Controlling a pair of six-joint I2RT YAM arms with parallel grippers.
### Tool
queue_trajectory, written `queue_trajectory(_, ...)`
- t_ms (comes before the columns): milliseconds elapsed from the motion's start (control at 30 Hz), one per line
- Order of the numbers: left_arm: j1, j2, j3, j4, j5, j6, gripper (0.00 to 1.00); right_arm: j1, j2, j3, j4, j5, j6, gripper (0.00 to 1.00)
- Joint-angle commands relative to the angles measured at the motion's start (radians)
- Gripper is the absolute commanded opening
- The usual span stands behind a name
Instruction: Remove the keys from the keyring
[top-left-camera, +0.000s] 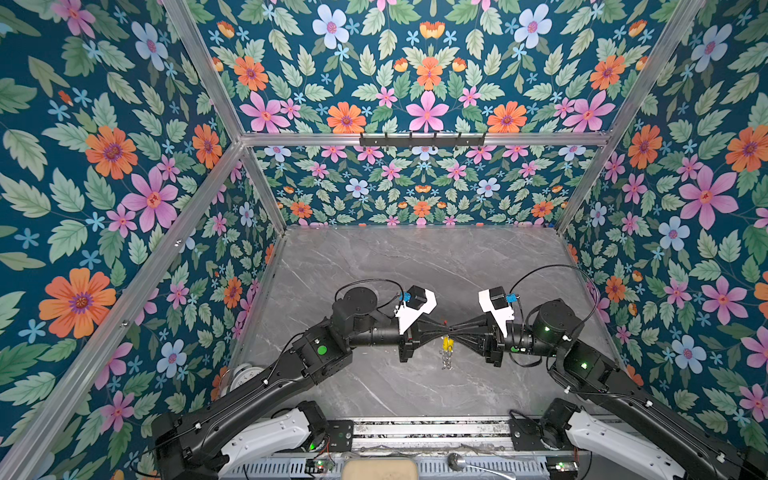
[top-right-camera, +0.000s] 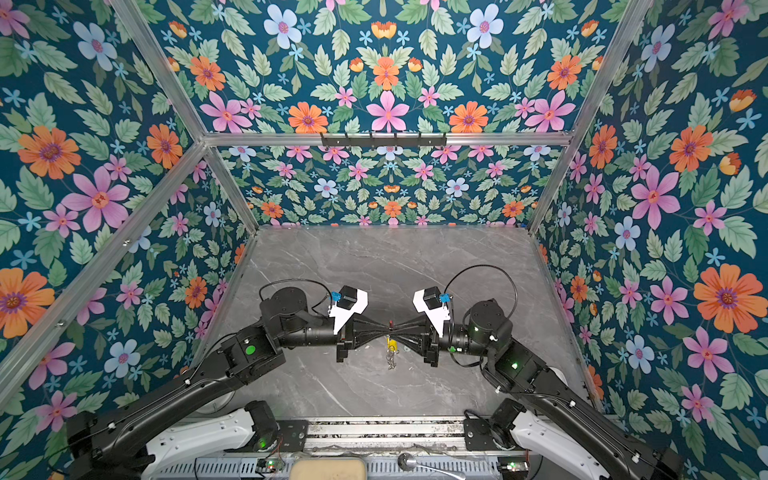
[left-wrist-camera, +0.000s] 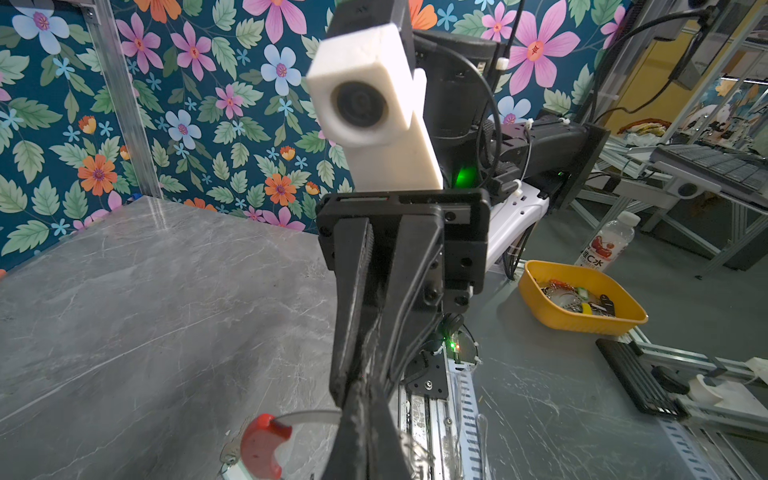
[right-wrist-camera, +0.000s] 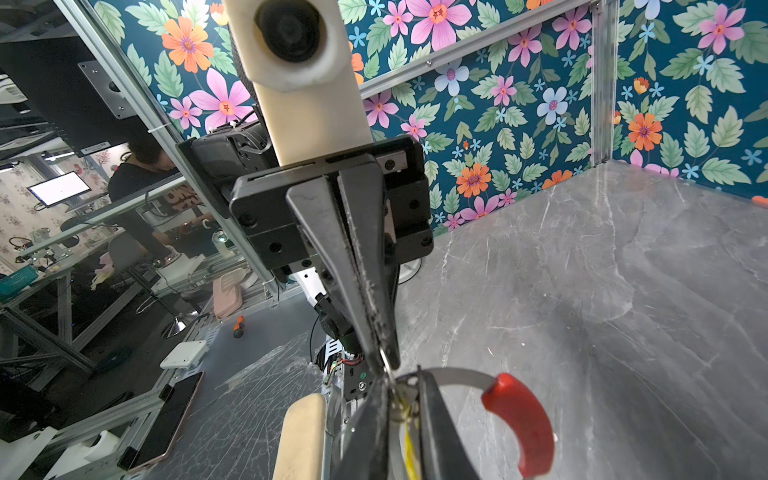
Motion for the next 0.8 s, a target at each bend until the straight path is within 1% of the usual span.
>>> queue_trajectory(0, 0.000, 0.003, 0.008, 0.003, 0.015, 0.013, 0.00, 0.001, 0.000, 0.005, 0.045, -0.014, 0.002, 0.15)
queue_trajectory(67, 0.000, 0.005, 0.009, 0.002, 0.016, 0.014, 0.00, 0.001, -0.001, 0.004, 0.045, -0.011, 0.000, 0.12)
queue_trajectory(133, 0.001, 0.006, 0.009, 0.000, 0.016, 0.014, 0.00, 0.001, 0.000, 0.004, 0.043, -0.011, 0.001, 0.12)
queue_trajectory(233, 0.000, 0.008, 0.011, -0.005, 0.014, 0.014, 0.00, 0.000, -0.005, 0.003, 0.043, 0.001, 0.002, 0.15)
queue_trajectory(300, 0.000, 0.006, 0.009, -0.008, 0.012, 0.016, 0.00, 0.001, -0.013, -0.001, 0.047, 0.010, 0.001, 0.15)
queue_trajectory(400, -0.001, 0.008, 0.009, -0.007, 0.012, 0.016, 0.00, 0.001, -0.016, 0.002, 0.049, 0.010, 0.003, 0.10)
queue_trajectory(500, 0.001, 0.011, 0.011, -0.006, 0.016, 0.016, 0.00, 0.000, -0.009, 0.000, 0.058, -0.003, 0.007, 0.00)
queue_trajectory(667, -0.001, 0.014, 0.009, 0.008, 0.016, 0.000, 0.01, 0.000, -0.015, -0.010, 0.078, -0.003, 0.011, 0.00)
queue_trajectory(767, 0.000, -0.011, -0.014, 0.050, 0.003, -0.024, 0.24, 0.001, -0.031, -0.019, 0.086, 0.017, 0.011, 0.00)
